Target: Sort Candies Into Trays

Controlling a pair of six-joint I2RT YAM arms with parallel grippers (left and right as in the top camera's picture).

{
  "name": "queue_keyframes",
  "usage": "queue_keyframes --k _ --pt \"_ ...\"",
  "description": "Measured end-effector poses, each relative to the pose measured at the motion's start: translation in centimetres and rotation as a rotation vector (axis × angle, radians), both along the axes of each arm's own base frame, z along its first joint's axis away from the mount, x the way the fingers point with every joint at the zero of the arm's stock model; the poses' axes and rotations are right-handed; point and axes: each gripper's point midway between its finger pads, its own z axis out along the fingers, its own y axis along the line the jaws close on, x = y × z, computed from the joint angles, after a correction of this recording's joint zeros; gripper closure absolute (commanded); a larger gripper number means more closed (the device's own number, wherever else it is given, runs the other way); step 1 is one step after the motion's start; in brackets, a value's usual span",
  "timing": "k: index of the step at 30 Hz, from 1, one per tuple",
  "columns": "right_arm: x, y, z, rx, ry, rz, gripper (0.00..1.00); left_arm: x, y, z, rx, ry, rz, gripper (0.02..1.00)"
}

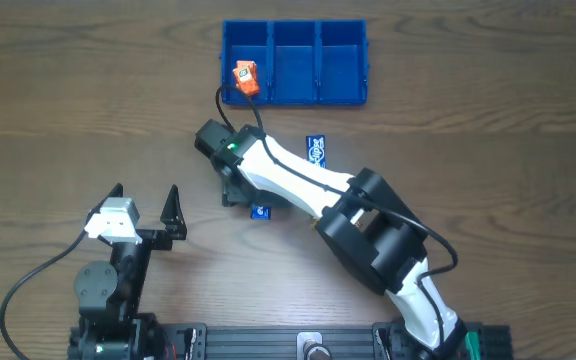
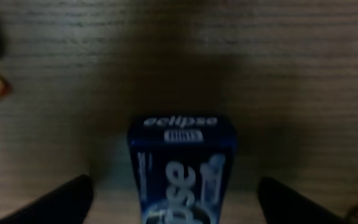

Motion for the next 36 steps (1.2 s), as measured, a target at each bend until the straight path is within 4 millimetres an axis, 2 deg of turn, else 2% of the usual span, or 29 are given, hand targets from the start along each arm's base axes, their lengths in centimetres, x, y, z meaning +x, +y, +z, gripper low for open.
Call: queue_keyframes --k 1,4,5,8,15,17,19,21,22,23,27,28,30,32,34,36 --pt "0.0 0.1 -0.2 0.002 0.005 -0.002 0.408 0.0 0.0 0.0 0.0 0.0 0.0 0.02" --pt "0.1 0.2 -0.3 0.003 -0.001 -0.011 0.566 0.0 0.0 0.0 0.0 0.0 0.0 0.02" --pt "0.2 0.1 -0.3 0.002 -0.002 -0.01 0.654 0.0 0.0 0.0 0.0 0.0 0.0 0.02" --pt "0.2 0.1 -0.2 0.0 -0.004 -0.013 0.781 0.0 0.0 0.0 0.0 -0.001 0.0 0.02" --pt "0.4 -0.4 0.4 -0.006 -0.007 0.0 0.781 0.0 0.0 0.0 0.0 0.0 0.0 0.02" --pt "1.0 -1.0 2.0 0.001 -0.03 0.008 0.781 0.0 0.0 0.0 0.0 0.0 0.0 0.02" --pt "2.2 -2.3 5.4 0.016 -0.086 0.005 0.781 0.0 0.0 0.0 0.0 -0.001 0.0 0.02" --pt "3.8 -4.0 9.3 0.023 -0.143 -0.011 0.781 0.0 0.0 0.0 0.0 0.0 0.0 0.02" --pt "5.2 -4.9 12.0 0.031 -0.185 -0.026 0.781 0.0 0.0 0.0 0.0 0.0 0.0 0.02" --pt "7.7 -5.8 15.2 0.057 -0.262 -0.048 0.792 0.0 0.0 0.0 0.0 0.0 0.0 0.02" --pt "15.5 -9.2 25.4 0.107 -0.548 -0.075 0.807 0.0 0.0 0.0 0.0 -0.001 0.0 0.02" --pt "16.5 -9.4 26.5 0.108 -0.59 -0.072 0.809 0.0 0.0 0.0 0.0 0.0 0.0 0.02" --pt "18.4 -9.5 27.5 0.107 -0.644 -0.057 0.807 0.0 0.0 0.0 0.0 0.0 0.0 0.02" --pt "21.2 -8.7 27.4 0.112 -0.704 -0.042 0.807 0.0 0.0 0.0 0.0 -0.001 0.0 0.023" --pt "23.4 -8.1 24.2 0.089 -0.693 -0.025 0.805 0.0 0.0 0.0 0.0 0.0 0.0 0.02" --pt "24.8 -7.6 20.7 0.062 -0.656 -0.012 0.805 0.0 0.0 0.0 0.0 0.0 0.0 0.02"
